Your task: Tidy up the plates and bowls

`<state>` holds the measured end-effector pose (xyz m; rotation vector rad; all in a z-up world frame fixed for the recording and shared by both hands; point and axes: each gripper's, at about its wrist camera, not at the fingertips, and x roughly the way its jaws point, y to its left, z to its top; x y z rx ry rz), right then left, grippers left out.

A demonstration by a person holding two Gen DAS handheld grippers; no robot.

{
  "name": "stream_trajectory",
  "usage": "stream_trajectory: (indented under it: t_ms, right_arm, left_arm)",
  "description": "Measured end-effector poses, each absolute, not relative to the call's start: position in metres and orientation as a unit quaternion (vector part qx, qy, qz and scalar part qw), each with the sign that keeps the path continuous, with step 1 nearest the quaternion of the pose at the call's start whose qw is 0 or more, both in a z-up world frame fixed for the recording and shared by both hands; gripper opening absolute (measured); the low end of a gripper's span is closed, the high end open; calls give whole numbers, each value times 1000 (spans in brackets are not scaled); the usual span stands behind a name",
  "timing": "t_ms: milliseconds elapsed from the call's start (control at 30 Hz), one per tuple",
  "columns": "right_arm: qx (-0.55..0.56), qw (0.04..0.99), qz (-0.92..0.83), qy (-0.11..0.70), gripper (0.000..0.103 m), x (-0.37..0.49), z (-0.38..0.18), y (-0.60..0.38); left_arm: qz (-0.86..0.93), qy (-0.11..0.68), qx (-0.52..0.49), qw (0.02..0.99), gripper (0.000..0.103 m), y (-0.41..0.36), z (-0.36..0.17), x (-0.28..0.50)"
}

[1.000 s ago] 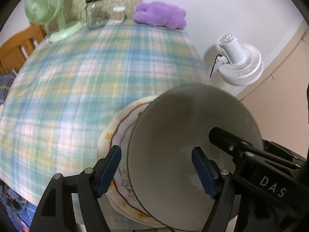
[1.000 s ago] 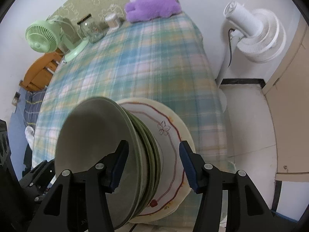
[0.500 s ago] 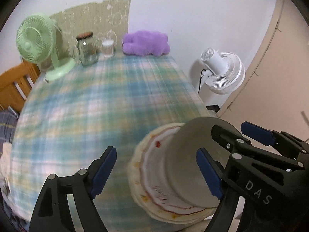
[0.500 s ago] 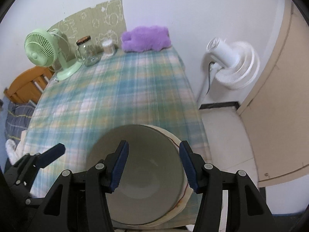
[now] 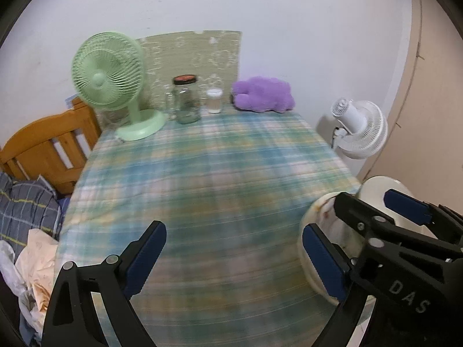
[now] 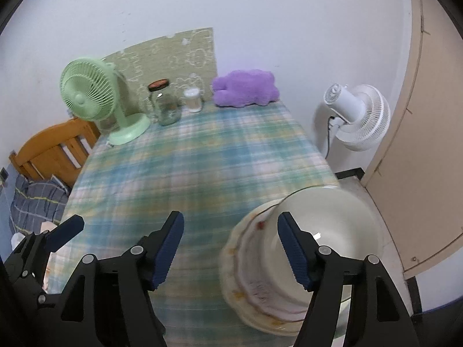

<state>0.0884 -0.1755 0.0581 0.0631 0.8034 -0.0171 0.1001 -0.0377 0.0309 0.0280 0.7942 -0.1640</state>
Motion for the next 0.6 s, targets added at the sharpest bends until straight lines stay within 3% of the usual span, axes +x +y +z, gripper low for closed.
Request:
stream_trajectory:
  t_ms: [300, 600]
  right_arm:
    - [22, 934, 12, 357, 76, 63, 38, -141]
    - [6, 946, 23, 323, 83, 24, 23, -131]
  left_arm:
    - [-29, 338, -11, 941, 103, 15, 13, 61]
    - [-5, 323, -8, 946, 103, 28, 2, 16]
